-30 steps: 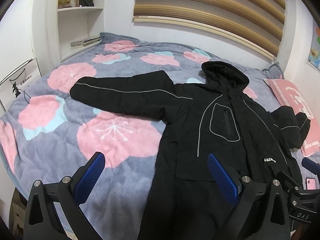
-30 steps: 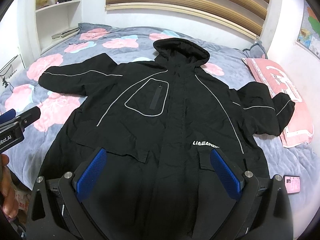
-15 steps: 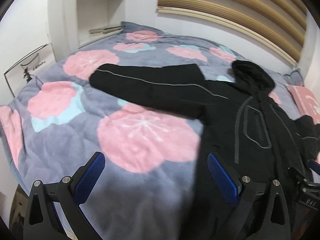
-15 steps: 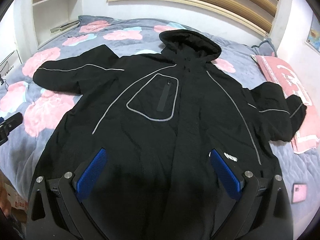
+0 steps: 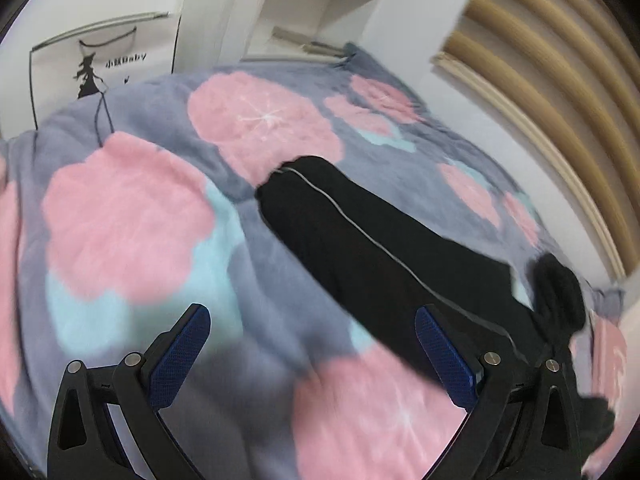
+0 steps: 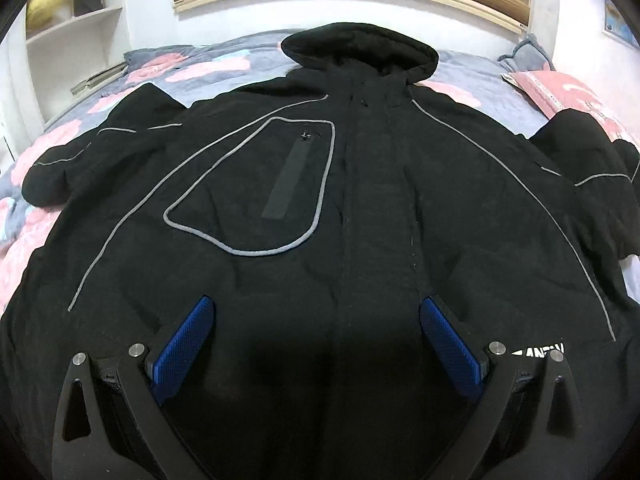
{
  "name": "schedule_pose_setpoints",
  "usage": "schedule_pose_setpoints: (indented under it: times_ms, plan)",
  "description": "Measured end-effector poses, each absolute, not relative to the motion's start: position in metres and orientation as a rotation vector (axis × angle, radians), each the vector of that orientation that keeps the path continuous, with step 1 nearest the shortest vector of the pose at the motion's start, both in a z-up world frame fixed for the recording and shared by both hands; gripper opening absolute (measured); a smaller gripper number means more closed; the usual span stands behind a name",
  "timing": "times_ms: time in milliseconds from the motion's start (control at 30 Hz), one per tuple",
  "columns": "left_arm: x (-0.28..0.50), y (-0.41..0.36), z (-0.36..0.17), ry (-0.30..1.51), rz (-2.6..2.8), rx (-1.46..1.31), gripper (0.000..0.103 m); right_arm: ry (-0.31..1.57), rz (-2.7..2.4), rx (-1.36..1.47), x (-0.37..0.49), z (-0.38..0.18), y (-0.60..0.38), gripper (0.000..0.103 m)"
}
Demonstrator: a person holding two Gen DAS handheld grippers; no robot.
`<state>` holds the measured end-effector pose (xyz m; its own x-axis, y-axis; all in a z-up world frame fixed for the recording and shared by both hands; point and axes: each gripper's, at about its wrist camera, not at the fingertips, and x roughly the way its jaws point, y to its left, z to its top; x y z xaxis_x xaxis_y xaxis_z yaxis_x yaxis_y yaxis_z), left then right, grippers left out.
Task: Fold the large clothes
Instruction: 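Grasp the jacket sleeve cuff with the left gripper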
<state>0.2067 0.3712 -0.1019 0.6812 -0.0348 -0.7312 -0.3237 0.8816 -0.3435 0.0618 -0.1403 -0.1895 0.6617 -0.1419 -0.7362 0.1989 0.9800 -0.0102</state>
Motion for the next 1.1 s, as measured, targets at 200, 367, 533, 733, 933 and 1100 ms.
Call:
schedule_pose_setpoints:
  times_ms: [200,367,533,733,933,1100]
  plan:
    - [0.289,0.387,-0.141,0.882,0.288,-0.461,0.102,0.831,-0.203,0.027,0.061,-0.197,-0.133,0.103]
    - [0.330,0.392,-0.181,0.941,0.313,-0.487,0.097,0.832,-0.190,0.035,0.060,-0.198,-0.135,0.103]
    - [0.330,0.360,-0.164,0.830,0.298,-0.295,0.032,0.835,-0.186,0.035,0.061,-0.199,-0.135,0.103]
    - [0.308,0.333,-0.126,0.707,0.252,-0.181,0.021,0.834,-0.186,0.037,0.062,-0.199,-0.135,0.103]
    - [0.262,0.283,-0.067,0.555,0.060,-0.121,0.017,0.831,-0.181,0.041,0.062,-0.201,-0.136,0.103]
    - [0.231,0.193,-0.030,0.482,-0.155,-0.009,0.017,0.823,-0.166,0.060,0.062,-0.201,-0.139,0.103]
